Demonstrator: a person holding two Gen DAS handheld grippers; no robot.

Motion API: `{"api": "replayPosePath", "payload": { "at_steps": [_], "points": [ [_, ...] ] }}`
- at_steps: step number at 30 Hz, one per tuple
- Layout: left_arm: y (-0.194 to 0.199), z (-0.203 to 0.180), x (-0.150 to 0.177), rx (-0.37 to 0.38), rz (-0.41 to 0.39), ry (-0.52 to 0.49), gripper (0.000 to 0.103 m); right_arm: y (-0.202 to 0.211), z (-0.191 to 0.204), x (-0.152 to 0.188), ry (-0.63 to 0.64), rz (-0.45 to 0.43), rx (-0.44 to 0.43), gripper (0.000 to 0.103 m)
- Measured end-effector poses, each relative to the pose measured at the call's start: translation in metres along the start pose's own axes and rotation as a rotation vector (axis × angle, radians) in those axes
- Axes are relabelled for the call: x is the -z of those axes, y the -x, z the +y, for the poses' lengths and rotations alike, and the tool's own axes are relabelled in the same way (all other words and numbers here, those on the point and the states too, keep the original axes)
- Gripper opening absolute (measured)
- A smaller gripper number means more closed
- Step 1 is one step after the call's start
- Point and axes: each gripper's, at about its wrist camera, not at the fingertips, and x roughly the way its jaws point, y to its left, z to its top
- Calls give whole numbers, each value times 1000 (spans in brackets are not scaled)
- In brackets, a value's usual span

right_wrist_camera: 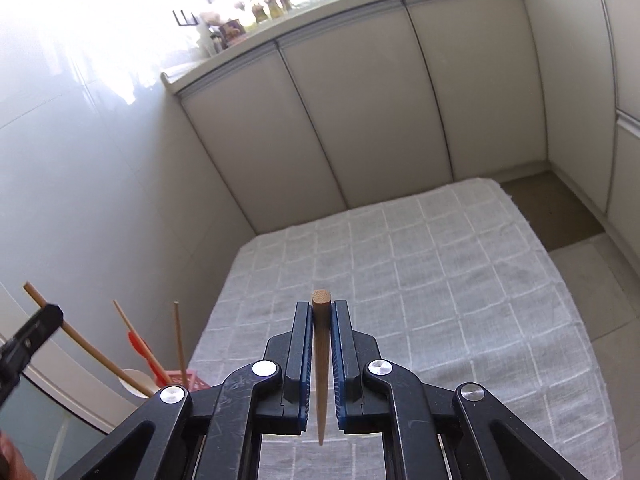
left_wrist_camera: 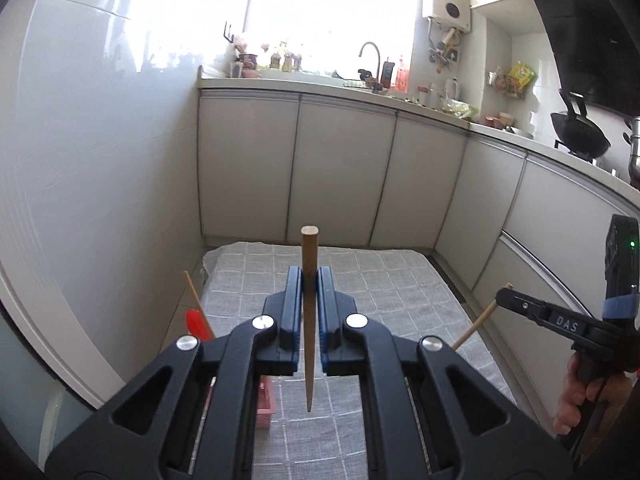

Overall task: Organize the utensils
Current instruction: 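Carry both held chopsticks upright over the pink holder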

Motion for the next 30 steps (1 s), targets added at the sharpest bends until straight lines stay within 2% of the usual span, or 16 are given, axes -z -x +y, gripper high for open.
{"api": "replayPosePath", "payload": {
  "at_steps": [6,14,19,25,30],
  "points": [
    [-2,24,-2,-65,-20,60,8,1,12,-3,21,-6,-16,8],
    [11,33,-4,-80,-70,104,8,0,22,-4,38,-12,-41,8],
    [15,33,-7,-84,-94,94,8,2,30,-6,51,-21,-55,8],
    [-20,31,6,-134,25,62,8,4,45,-9,69,-26,-89,8],
    [-49,35,21,-147,136,61,8,5,63,-13,87,-26,-132,8]
  ]
}}
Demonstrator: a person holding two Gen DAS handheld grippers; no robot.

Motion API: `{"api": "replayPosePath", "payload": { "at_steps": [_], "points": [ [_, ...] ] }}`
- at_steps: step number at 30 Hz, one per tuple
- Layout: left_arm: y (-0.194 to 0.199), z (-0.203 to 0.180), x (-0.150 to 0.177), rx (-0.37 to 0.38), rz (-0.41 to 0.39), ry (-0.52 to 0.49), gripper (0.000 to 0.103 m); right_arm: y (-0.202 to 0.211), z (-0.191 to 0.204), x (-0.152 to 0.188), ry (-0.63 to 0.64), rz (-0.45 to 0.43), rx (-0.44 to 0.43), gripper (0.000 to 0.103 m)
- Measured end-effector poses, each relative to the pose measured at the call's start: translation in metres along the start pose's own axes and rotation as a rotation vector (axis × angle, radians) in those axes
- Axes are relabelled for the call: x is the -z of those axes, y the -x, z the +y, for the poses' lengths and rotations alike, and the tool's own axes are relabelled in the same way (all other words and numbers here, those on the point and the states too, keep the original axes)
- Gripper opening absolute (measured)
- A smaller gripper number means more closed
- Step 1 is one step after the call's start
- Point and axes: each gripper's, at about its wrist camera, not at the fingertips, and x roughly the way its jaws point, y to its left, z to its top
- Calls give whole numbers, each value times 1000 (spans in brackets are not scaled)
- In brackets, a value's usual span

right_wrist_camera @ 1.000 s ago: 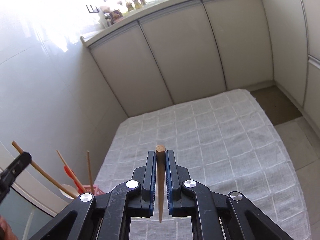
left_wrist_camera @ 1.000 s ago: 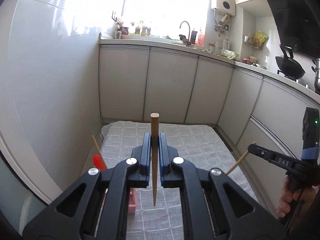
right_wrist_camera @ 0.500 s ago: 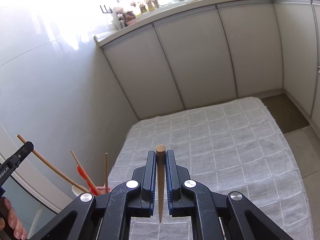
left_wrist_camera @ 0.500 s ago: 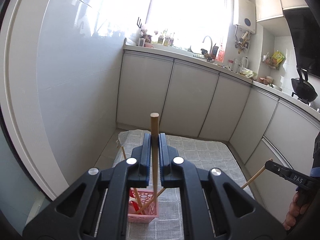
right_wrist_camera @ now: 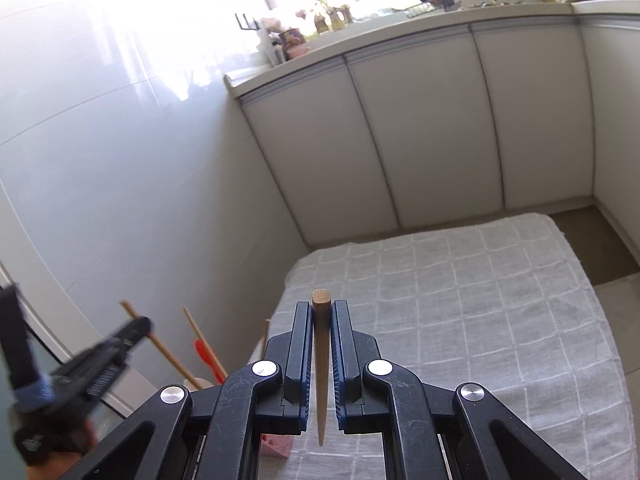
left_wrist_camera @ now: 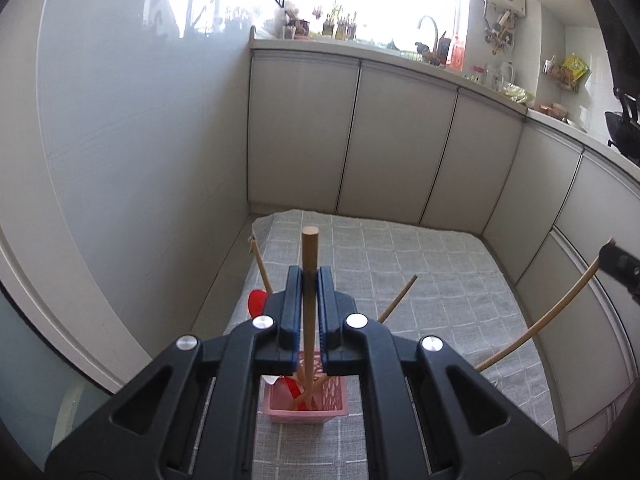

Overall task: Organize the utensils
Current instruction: 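Carry both held chopsticks upright over the pink holder, then lower the chopsticks into the pink holder and open both tools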

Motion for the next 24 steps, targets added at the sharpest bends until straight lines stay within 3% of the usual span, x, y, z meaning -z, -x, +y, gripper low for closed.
{"api": "replayPosePath", "payload": {
  "at_steps": [3,5,6,7,13,24],
  "points": [
    [-13,3,4,25,54,12,10,1,12,-5,14,-5,-24,8],
    [-11,5,4,23,64,32,27,1,20,-8,22,-6,-45,8],
    [-8,7,3,25,52,48,41,1,25,-10,27,-7,-55,8],
    [-1,9,1,30,32,62,48,0,30,-12,35,-8,-63,8],
    [23,17,-4,10,-35,106,51,-15,65,-18,91,13,-106,8],
    [19,39,0,-24,-4,183,51,-76,105,2,226,102,-54,8]
  ]
}}
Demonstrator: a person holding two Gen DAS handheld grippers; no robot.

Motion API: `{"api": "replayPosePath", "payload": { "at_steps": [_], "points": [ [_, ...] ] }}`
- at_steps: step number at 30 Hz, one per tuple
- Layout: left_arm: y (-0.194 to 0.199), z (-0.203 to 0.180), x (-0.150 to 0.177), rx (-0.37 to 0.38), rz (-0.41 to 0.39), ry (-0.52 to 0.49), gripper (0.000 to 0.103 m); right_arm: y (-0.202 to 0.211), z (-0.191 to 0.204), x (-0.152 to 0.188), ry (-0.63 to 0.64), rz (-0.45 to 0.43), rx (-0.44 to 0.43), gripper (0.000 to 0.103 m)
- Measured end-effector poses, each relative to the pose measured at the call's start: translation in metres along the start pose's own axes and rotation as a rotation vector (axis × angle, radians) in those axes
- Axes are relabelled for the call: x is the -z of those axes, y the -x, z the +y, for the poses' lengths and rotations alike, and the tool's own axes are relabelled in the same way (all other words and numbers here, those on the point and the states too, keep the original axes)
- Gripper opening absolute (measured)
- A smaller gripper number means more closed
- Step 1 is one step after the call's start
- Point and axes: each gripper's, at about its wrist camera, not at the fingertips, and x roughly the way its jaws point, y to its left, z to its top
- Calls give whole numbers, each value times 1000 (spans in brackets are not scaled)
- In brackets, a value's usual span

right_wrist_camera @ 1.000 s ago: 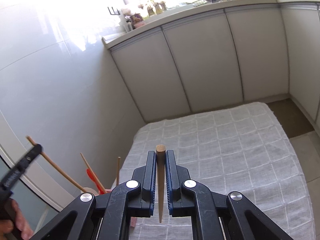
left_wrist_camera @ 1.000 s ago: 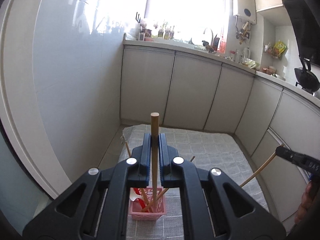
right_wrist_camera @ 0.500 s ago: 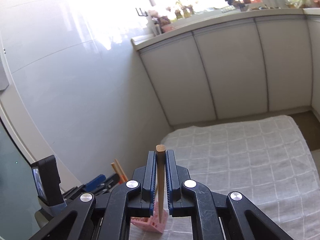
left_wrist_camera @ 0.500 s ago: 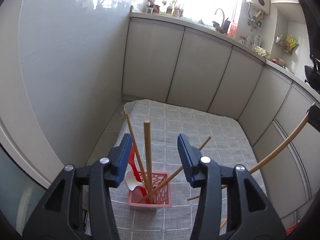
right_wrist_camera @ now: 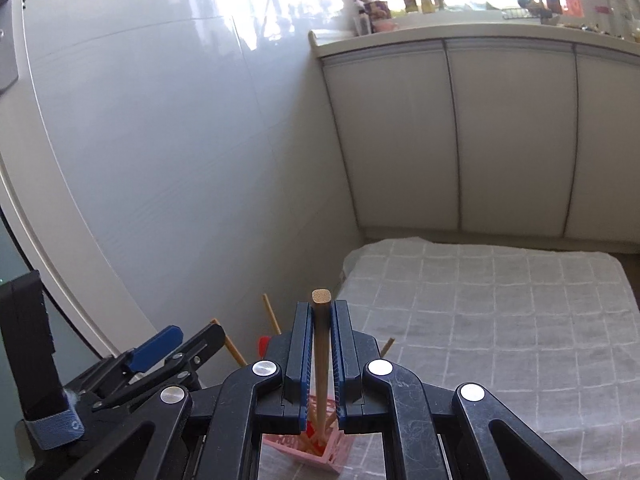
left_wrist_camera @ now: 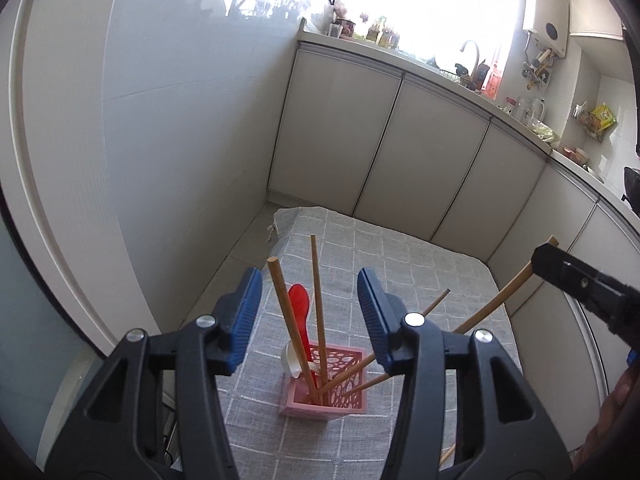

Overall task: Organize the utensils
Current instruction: 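Lower the chopsticks into the pink holder and open both tools, then move both open tools down to the remaining chopsticks on the cloth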

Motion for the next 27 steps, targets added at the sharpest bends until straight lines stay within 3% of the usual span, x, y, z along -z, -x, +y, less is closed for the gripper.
{"api": "replayPosePath", "payload": {
  "at_steps": [6,14,17,20,27],
  "points": [
    [2,1,3,6,6,6,51,-29,8,7,25,84,30,8],
    [1,3,2,2,15,14,51,-38,5,11,11,112,33,9],
    [1,1,2,1,17,8,51,-35,2,8,5,109,39,15],
    [0,-2,2,-1,20,-2,52,-28,-2,5,1,98,33,33],
    [2,-10,1,-3,8,-25,59,0,-7,6,10,64,54,45]
  ]
}}
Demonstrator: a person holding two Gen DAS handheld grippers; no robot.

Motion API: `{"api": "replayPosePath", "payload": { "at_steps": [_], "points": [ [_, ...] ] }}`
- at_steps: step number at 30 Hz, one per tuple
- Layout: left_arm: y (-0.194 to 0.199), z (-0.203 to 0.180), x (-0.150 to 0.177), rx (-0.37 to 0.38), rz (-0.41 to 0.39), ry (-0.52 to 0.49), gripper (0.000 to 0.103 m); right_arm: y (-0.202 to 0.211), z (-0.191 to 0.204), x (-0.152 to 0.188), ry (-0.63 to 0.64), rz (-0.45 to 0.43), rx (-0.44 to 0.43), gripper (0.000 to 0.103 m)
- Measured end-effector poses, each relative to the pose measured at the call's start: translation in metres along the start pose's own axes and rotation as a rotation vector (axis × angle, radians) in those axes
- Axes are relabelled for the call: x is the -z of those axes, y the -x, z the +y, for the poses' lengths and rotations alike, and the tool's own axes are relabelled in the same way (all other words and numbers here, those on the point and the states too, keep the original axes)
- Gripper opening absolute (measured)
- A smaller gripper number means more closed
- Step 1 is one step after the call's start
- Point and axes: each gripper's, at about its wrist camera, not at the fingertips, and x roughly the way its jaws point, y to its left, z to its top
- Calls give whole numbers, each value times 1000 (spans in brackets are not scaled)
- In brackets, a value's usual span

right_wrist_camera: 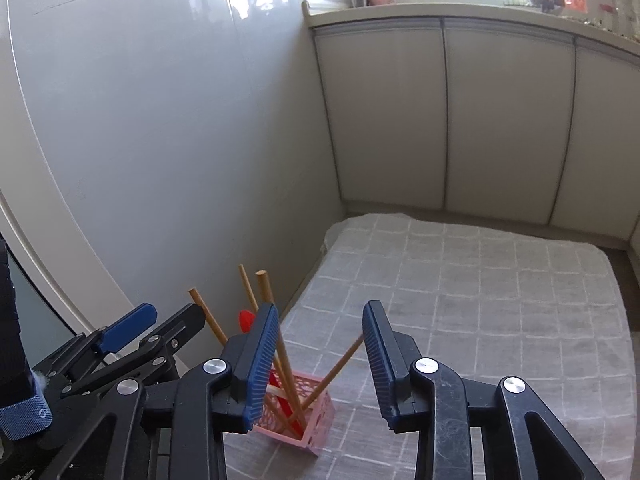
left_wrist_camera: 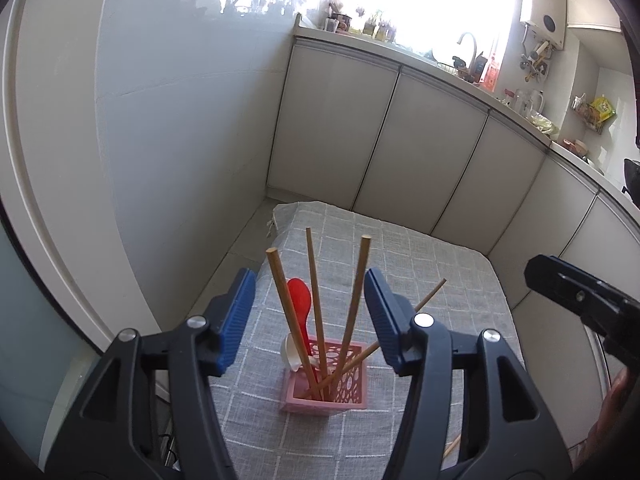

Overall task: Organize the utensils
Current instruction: 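Move both open tools down to the remaining chopsticks on the cloth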

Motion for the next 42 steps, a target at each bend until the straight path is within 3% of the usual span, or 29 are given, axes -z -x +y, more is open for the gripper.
{"api": "replayPosePath", "payload": {
  "at_steps": [7,15,25,42],
  "points": [
    [10,-15,3,12,-8,-24,75,38,-29,11,-34,-23,67,64],
    [21,-47,22,42,13,-119,83,73,-73,39,-89,-5,162,81],
    [12,-84,56,87,104,-280,85,86,-120,91,-179,71,250,84],
    [-38,-130,138,140,382,-508,85,64,-187,178,-321,229,363,86]
  ]
}}
